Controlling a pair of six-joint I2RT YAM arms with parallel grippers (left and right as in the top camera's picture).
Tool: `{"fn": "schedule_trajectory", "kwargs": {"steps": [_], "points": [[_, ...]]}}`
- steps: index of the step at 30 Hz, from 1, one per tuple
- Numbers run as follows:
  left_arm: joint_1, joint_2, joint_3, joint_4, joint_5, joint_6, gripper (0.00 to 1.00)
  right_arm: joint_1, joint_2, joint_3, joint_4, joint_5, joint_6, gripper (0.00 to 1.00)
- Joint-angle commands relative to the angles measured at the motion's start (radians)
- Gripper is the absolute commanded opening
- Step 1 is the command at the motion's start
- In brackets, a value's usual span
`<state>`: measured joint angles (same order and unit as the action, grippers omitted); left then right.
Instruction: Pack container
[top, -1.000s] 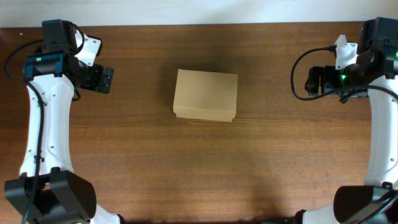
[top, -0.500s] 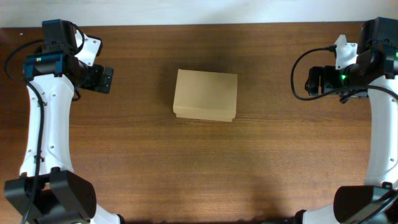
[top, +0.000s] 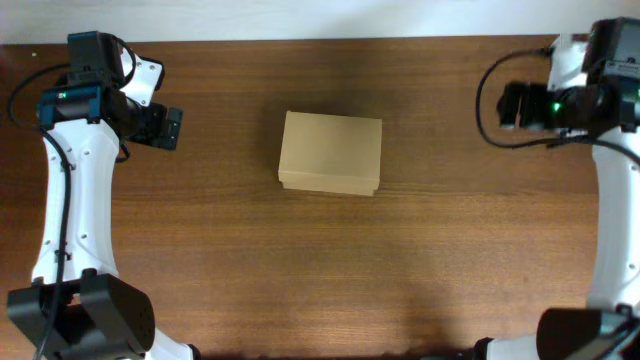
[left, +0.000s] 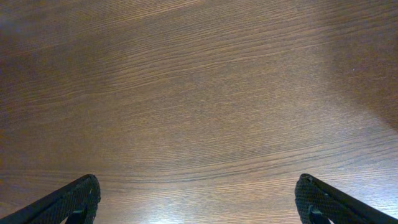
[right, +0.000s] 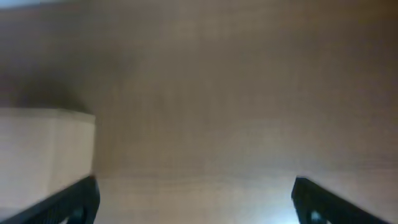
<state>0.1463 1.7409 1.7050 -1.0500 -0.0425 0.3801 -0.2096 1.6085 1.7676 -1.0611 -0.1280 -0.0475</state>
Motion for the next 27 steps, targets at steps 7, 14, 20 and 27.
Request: {"fn": "schedule_trajectory", "kwargs": {"steps": [7, 14, 20, 27], "points": [[0.001, -0.021, -0.01, 0.003, -0.01, 0.003, 1.0, 0.001, -0.36, -0.369, 0.467, -0.049, 0.162, 0.99], [0.001, -0.021, -0.01, 0.003, -0.01, 0.002, 0.99, 0.002, -0.688, -0.778, 0.724, -0.048, 0.22, 0.99], [0.001, -0.021, -0.01, 0.003, -0.01, 0.002, 1.0, 0.022, -0.928, -1.014, 0.753, -0.044, 0.221, 0.99], [0.001, -0.021, -0.01, 0.003, -0.01, 0.002, 1.0, 0.057, -1.208, -1.262, 0.845, -0.044, 0.221, 0.99]]}}
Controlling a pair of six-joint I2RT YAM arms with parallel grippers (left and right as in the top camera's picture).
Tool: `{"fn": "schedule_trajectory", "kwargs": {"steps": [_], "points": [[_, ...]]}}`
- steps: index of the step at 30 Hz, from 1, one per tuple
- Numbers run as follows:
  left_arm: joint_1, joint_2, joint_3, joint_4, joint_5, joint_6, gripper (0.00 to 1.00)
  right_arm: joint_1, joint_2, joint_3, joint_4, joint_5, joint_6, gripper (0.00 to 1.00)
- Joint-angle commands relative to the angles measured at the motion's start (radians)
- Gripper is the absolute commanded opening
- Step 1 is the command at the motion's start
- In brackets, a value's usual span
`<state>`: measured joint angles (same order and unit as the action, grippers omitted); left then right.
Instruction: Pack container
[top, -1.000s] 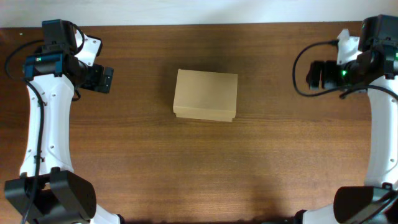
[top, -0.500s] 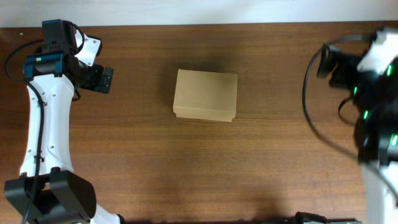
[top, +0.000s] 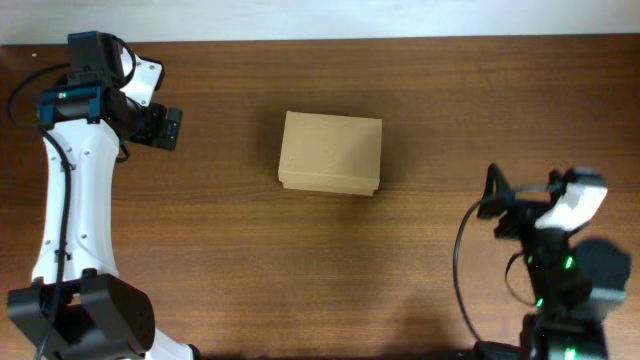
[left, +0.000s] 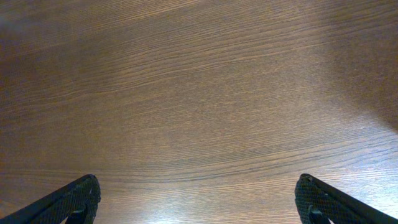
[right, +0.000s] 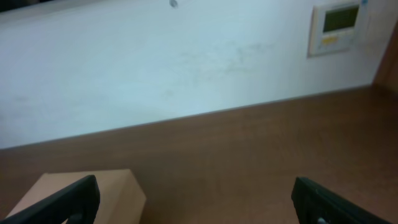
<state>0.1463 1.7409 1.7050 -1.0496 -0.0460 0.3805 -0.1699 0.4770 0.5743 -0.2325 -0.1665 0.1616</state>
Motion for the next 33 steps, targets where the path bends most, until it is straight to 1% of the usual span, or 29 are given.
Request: {"fn": "schedule_trajectory", "kwargs": {"steps": [1, 8, 12, 19, 23, 33], "points": [[0.001, -0.021, -0.01, 0.002, -0.006, 0.002, 1.0, 0.022, -0.114, -0.1, 0.021, -0.006, 0.012, 0.99], [0.001, -0.021, -0.01, 0.002, -0.006, 0.002, 1.0, 0.077, -0.359, -0.281, 0.051, -0.006, 0.012, 0.99], [0.001, -0.021, -0.01, 0.002, -0.003, 0.002, 0.99, 0.105, -0.443, -0.342, 0.057, -0.006, 0.012, 0.99], [0.002, -0.021, -0.01, 0.002, -0.003, 0.002, 1.0, 0.12, -0.474, -0.403, 0.09, -0.005, 0.012, 0.99], [0.001, -0.021, -0.01, 0.001, -0.003, 0.002, 1.0, 0.12, -0.474, -0.452, 0.16, -0.005, 0.012, 0.99], [0.001, -0.021, -0.01, 0.002, -0.003, 0.002, 1.0, 0.12, -0.474, -0.527, 0.242, 0.017, 0.012, 0.99]]}}
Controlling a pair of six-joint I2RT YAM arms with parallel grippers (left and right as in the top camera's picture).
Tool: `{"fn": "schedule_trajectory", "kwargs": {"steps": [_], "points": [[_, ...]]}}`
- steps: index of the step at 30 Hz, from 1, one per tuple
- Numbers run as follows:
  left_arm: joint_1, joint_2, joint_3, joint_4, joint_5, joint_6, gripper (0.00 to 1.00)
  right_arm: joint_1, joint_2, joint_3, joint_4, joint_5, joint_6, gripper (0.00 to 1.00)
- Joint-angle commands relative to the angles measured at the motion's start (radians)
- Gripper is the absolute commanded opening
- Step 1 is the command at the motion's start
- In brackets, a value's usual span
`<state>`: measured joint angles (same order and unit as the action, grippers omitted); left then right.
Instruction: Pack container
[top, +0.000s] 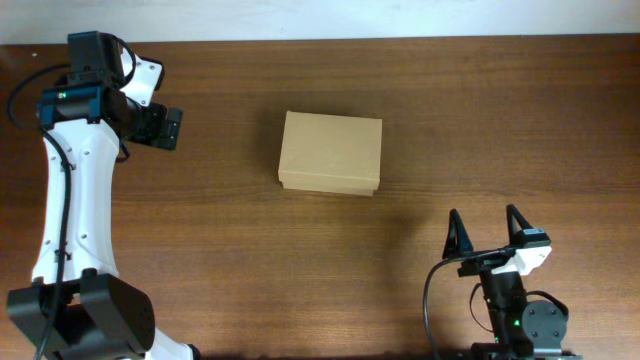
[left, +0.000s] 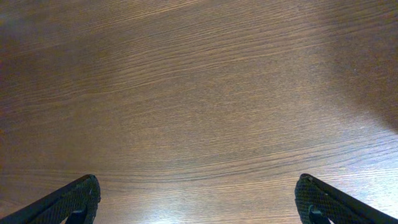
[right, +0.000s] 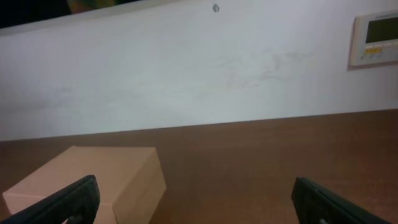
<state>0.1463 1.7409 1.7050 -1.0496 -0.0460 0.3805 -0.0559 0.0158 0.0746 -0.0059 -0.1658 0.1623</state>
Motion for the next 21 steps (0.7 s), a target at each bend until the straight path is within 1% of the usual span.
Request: {"fn": "schedule_trajectory", "kwargs": {"steps": [1, 8, 15, 21], "points": [[0.001, -0.021, -0.01, 0.001, -0.003, 0.002, 1.0, 0.006, -0.013, -0.033, 0.023, 0.021, 0.011, 0.99], [0.001, -0.021, -0.01, 0.001, -0.003, 0.002, 1.0, 0.006, -0.013, -0.07, 0.024, 0.028, 0.011, 0.99], [0.001, -0.021, -0.01, 0.001, -0.003, 0.002, 1.0, 0.006, -0.013, -0.069, 0.008, 0.028, 0.011, 0.99], [0.001, -0.021, -0.01, 0.001, -0.003, 0.002, 1.0, 0.006, -0.01, -0.069, -0.058, 0.028, 0.011, 0.99]]}}
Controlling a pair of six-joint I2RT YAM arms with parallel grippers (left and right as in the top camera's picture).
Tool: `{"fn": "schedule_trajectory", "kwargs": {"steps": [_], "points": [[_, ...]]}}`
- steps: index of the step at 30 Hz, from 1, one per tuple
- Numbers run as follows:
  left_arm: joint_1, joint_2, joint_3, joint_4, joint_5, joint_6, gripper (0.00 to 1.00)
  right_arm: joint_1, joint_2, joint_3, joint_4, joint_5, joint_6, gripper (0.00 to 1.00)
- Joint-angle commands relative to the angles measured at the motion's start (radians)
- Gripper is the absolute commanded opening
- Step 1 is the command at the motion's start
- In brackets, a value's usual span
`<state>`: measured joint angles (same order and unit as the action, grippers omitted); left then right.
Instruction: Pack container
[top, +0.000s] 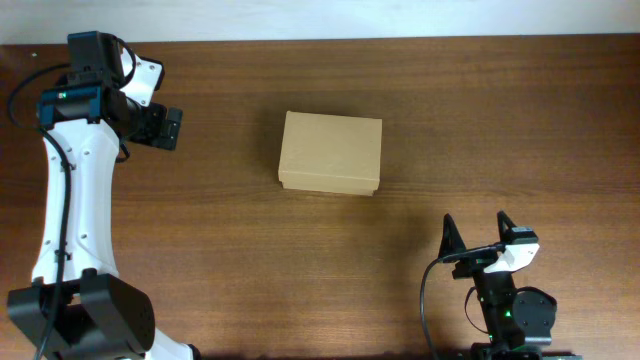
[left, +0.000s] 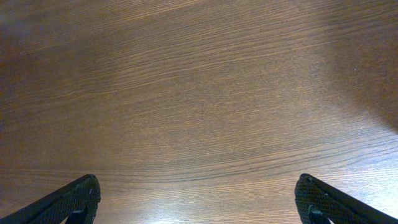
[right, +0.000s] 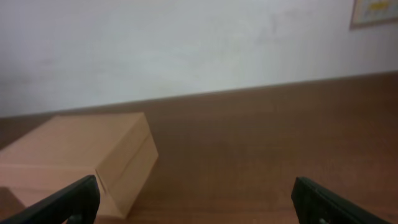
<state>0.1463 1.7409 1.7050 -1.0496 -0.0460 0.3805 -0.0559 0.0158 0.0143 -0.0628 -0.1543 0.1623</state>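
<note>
A closed tan cardboard box (top: 330, 153) lies on the brown wooden table (top: 300, 270), a little behind its middle. In the right wrist view the box (right: 81, 152) fills the lower left. My left gripper (top: 168, 127) hangs open at the far left, well clear of the box; its wrist view shows only bare wood between the fingertips (left: 78, 199). My right gripper (top: 473, 235) stands open near the front right, pointing toward the back wall, with nothing between its fingers (right: 71, 199).
A white wall (right: 186, 43) rises behind the table's back edge. A pale wall panel (right: 375, 12) shows at the upper right of the right wrist view. The right arm's base (top: 510, 315) sits at the front edge.
My right gripper shifted slightly left and tipped a little downward, so the box looks larger and the wall panel sits higher in its view. The left arm and box have not moved.
My right gripper first hung open at the back right, facing down at the table beside the box. Then it was near the front right, facing the wall. It has stayed there, folded over its base. The left arm and the box kept their places throughout.
</note>
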Motion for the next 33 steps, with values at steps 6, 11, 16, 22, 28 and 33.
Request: {"fn": "schedule_trajectory", "kwargs": {"steps": [6, 11, 16, 22, 28, 33], "points": [[0.001, -0.021, -0.01, 0.001, -0.003, 0.002, 1.0, 0.006, -0.01, -0.009, -0.001, 0.016, 0.011, 0.99], [0.001, -0.021, -0.01, 0.001, -0.003, 0.002, 1.0, 0.006, -0.01, -0.009, -0.002, 0.016, 0.011, 0.99], [0.001, -0.021, -0.01, 0.002, -0.003, 0.002, 1.0, 0.006, -0.01, -0.009, -0.001, 0.016, 0.011, 0.99], [0.001, -0.034, -0.01, 0.001, -0.003, 0.002, 0.99, 0.006, -0.01, -0.009, -0.001, 0.016, 0.011, 0.99], [0.0, -0.157, -0.023, 0.01, 0.003, 0.002, 1.0, 0.006, -0.01, -0.009, -0.001, 0.016, 0.011, 0.99], [0.0, -0.359, -0.171, 0.159, 0.113, -0.085, 1.0, 0.006, -0.01, -0.009, -0.002, 0.016, 0.011, 0.99]]}}
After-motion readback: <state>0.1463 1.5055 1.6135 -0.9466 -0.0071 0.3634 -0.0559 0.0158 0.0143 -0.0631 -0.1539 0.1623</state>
